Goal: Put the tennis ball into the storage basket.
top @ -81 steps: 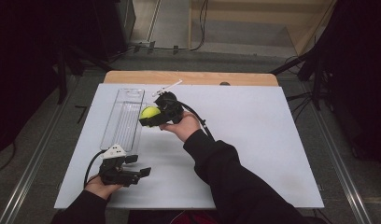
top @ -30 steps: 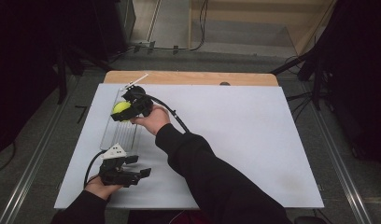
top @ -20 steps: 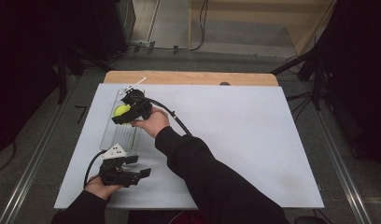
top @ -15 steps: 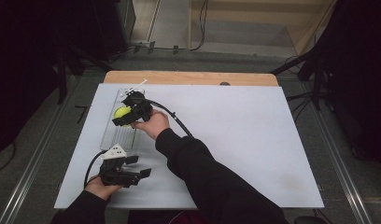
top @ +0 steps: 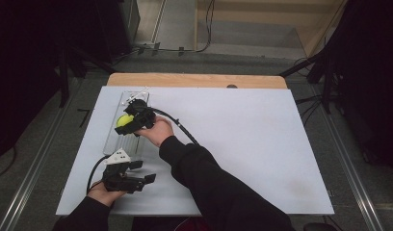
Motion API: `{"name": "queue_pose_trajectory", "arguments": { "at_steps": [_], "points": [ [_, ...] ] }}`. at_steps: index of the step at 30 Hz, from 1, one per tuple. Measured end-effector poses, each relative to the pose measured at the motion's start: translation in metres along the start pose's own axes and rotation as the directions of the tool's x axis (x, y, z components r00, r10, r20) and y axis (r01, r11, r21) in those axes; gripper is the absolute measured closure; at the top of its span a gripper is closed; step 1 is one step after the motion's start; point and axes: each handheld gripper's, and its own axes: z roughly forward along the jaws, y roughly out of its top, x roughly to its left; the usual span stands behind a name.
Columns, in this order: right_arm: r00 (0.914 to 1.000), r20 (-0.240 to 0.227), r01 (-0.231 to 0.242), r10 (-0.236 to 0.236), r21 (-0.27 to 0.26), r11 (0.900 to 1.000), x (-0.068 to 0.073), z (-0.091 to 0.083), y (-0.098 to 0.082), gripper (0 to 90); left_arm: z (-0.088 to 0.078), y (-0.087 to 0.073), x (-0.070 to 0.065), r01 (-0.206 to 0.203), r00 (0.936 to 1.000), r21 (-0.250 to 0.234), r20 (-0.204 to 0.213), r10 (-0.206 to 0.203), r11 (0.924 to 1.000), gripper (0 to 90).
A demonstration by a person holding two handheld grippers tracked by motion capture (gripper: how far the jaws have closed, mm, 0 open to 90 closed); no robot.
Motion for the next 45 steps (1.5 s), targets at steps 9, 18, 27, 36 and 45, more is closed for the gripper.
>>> {"name": "queue_pose_trajectory", "arguments": {
  "at_steps": [9, 18, 27, 36, 45],
  "points": [
    [0.9997, -0.014, -0.021, 0.021, -0.046, 0.999, -0.003, -0.018, 0.004, 11.7, -0.001, -0.001, 0.001, 0.006, 1.0000, 0.000, -0.004, -0.006, 1.0000, 21.1],
    [0.9990, -0.014, -0.044, 0.043, -0.033, 0.999, -0.013, -0.037, -0.005, 12.3, -0.002, -0.002, 0.000, 0.006, 1.0000, -0.003, -0.004, -0.006, 1.0000, 21.1],
    [0.9978, -0.020, -0.063, 0.063, -0.013, 0.998, -0.022, -0.052, -0.016, 13.2, -0.002, -0.002, 0.000, 0.011, 0.9999, -0.004, -0.007, -0.011, 0.9999, 21.1],
    [0.9970, -0.008, -0.077, 0.077, -0.001, 0.997, -0.029, -0.072, -0.027, 13.3, -0.002, -0.003, -0.001, 0.008, 1.0000, -0.003, -0.004, -0.008, 1.0000, 21.1],
    [0.9971, -0.011, -0.075, 0.075, -0.002, 0.997, -0.032, -0.090, -0.041, 17.9, -0.002, -0.002, 0.000, 0.007, 1.0000, -0.007, -0.007, -0.007, 0.9999, 21.1]
  ]
}}
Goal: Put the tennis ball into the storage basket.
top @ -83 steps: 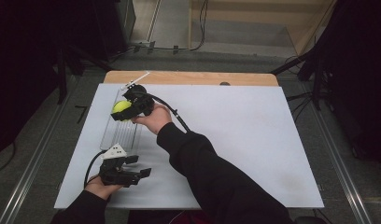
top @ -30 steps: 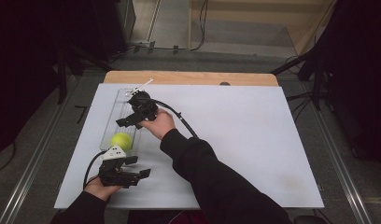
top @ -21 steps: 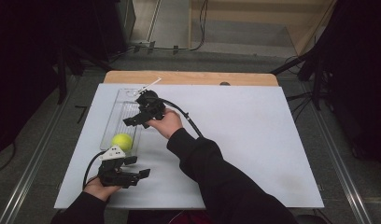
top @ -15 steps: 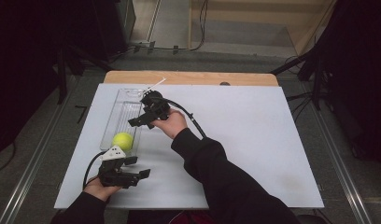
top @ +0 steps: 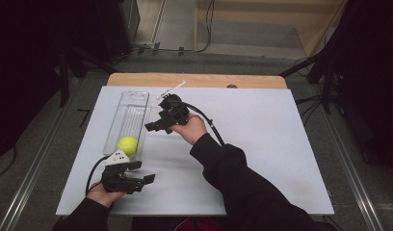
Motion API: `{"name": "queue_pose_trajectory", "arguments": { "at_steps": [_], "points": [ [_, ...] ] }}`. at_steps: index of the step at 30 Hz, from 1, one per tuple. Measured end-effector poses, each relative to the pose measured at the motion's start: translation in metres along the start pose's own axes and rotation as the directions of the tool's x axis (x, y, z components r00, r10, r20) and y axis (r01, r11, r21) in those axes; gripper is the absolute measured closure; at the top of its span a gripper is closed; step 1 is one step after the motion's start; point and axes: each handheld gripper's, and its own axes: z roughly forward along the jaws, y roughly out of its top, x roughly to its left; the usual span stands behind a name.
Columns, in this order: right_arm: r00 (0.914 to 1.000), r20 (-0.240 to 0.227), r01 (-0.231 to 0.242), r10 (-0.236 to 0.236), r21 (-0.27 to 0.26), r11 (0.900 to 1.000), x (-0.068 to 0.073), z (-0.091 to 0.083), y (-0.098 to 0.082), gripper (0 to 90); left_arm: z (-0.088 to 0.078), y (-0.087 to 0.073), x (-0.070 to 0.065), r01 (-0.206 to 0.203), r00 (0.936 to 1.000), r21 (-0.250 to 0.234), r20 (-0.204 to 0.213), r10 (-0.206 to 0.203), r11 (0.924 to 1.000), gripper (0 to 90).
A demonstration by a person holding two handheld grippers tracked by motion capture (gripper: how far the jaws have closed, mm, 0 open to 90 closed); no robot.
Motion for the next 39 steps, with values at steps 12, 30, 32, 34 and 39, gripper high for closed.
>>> {"name": "queue_pose_trajectory", "arguments": {
  "at_steps": [12, 30, 32, 34, 39],
  "points": [
    [0.9999, 0.001, 0.010, -0.010, 0.011, 1.000, -0.001, -0.019, -0.019, 18.4, 0.000, 0.000, -0.001, -0.001, 1.0000, -0.004, -0.001, 0.001, 1.0000, 21.1],
    [0.9996, 0.024, -0.014, 0.015, -0.040, 0.999, -0.016, -0.046, -0.056, 20.0, 0.001, 0.000, 0.000, 0.007, 1.0000, -0.003, 0.001, -0.007, 1.0000, 21.1],
    [0.9994, 0.024, -0.023, 0.024, -0.048, 0.999, -0.018, -0.050, -0.061, 20.2, 0.002, 0.000, 0.000, 0.006, 1.0000, -0.002, -0.001, -0.006, 1.0000, 21.0],
    [0.9993, 0.026, -0.026, 0.027, -0.049, 0.998, -0.020, -0.053, -0.066, 20.2, 0.002, 0.000, -0.001, 0.008, 1.0000, -0.004, 0.000, -0.008, 1.0000, 21.0],
    [0.9990, 0.029, -0.033, 0.034, -0.046, 0.998, -0.020, -0.060, -0.078, 20.2, 0.002, 0.001, -0.001, 0.000, 1.0000, 0.004, 0.002, 0.000, 1.0000, 21.1]
  ]
}}
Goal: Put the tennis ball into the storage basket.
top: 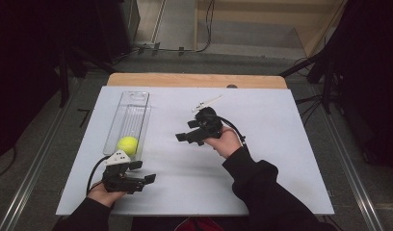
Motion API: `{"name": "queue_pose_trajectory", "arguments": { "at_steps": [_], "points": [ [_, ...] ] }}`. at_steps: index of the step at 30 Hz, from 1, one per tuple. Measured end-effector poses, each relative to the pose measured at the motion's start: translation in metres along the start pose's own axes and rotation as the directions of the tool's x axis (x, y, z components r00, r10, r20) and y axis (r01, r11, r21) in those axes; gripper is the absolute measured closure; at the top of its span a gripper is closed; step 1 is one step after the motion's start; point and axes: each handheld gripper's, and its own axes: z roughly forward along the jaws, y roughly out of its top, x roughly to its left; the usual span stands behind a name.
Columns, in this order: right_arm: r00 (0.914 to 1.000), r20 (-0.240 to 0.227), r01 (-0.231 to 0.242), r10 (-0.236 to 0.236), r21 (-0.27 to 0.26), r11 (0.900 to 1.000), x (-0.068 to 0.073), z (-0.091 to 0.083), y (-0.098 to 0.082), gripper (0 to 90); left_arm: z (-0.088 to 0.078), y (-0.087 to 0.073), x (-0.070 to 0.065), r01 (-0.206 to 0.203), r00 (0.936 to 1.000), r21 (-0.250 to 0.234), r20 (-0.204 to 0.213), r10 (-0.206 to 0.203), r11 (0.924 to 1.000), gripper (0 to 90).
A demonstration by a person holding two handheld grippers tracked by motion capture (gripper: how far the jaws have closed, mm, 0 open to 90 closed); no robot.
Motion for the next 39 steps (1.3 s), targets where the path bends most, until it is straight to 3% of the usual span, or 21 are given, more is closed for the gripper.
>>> {"name": "queue_pose_trajectory", "arguments": {
  "at_steps": [9, 19, 28, 39],
  "points": [
    [0.9999, -0.011, 0.002, -0.003, -0.026, 1.000, -0.003, -0.014, -0.015, 20.2, -0.001, 0.001, -0.001, -0.004, 1.0000, -0.010, -0.002, 0.004, 0.9999, 21.1],
    [0.9998, 0.020, -0.002, 0.003, -0.036, 0.999, -0.006, -0.030, -0.037, 20.2, -0.002, 0.001, -0.002, -0.010, 1.0000, -0.010, 0.001, 0.010, 0.9999, 21.1],
    [0.9987, 0.045, -0.025, 0.025, -0.009, 1.000, -0.013, -0.040, -0.066, 20.2, -0.001, 0.002, -0.003, -0.010, 0.9999, -0.009, 0.004, 0.010, 0.9999, 21.1],
    [0.9971, 0.067, -0.032, 0.035, -0.041, 0.999, -0.015, -0.059, -0.088, 20.2, -0.002, 0.002, -0.002, -0.007, 1.0000, -0.005, 0.003, 0.007, 1.0000, 21.1]
  ]
}}
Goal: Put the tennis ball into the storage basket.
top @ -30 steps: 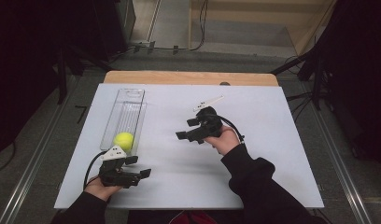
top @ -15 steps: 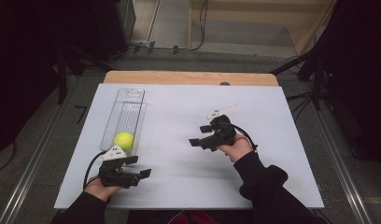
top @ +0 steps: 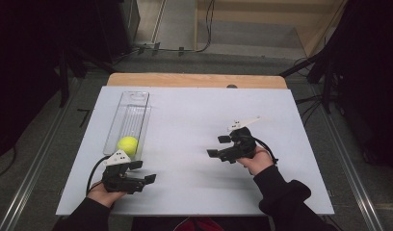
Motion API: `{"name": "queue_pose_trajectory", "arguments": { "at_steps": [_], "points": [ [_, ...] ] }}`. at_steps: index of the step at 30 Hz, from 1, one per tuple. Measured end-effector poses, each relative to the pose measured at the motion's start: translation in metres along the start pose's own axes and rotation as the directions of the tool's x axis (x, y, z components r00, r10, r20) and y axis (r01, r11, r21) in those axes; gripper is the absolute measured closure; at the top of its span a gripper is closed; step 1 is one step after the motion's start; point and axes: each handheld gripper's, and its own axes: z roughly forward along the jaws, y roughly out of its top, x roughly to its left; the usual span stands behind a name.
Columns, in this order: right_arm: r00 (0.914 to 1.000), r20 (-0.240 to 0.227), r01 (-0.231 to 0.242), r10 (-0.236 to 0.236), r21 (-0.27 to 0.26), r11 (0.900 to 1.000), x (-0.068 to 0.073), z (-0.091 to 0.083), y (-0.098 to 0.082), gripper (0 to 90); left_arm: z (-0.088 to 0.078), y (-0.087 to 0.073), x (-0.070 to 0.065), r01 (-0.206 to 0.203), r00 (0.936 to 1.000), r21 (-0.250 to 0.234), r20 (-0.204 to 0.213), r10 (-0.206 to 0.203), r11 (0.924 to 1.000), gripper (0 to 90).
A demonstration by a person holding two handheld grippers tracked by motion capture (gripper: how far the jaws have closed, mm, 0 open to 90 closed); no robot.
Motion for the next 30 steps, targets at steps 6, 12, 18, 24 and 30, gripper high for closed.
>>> {"name": "queue_pose_trajectory", "arguments": {
  "at_steps": [6, 12, 18, 24, 30],
  "points": [
    [0.9997, 0.025, -0.002, 0.002, -0.005, 1.000, -0.003, -0.011, -0.014, 20.2, 0.000, 0.000, 0.000, 0.001, 1.0000, -0.001, -0.004, -0.001, 1.0000, 21.1],
    [0.9987, 0.050, -0.014, 0.014, -0.011, 1.000, -0.006, -0.024, -0.026, 20.2, 0.001, 0.000, 0.000, 0.001, 1.0000, -0.002, -0.003, -0.001, 1.0000, 21.1],
    [0.9972, 0.068, -0.032, 0.033, -0.010, 0.999, -0.008, -0.035, -0.036, 20.1, 0.001, 0.000, 0.000, 0.000, 1.0000, -0.002, -0.002, 0.000, 1.0000, 21.1],
    [0.9955, 0.082, -0.047, 0.048, -0.017, 0.999, -0.009, -0.043, -0.047, 20.1, 0.001, 0.000, 0.000, -0.001, 1.0000, 0.000, -0.004, 0.001, 1.0000, 21.1],
    [0.9932, 0.096, -0.064, 0.066, -0.017, 0.998, -0.011, -0.049, -0.058, 20.2, 0.001, 0.000, 0.000, 0.000, 1.0000, -0.001, -0.006, 0.000, 1.0000, 21.1]
  ]
}}
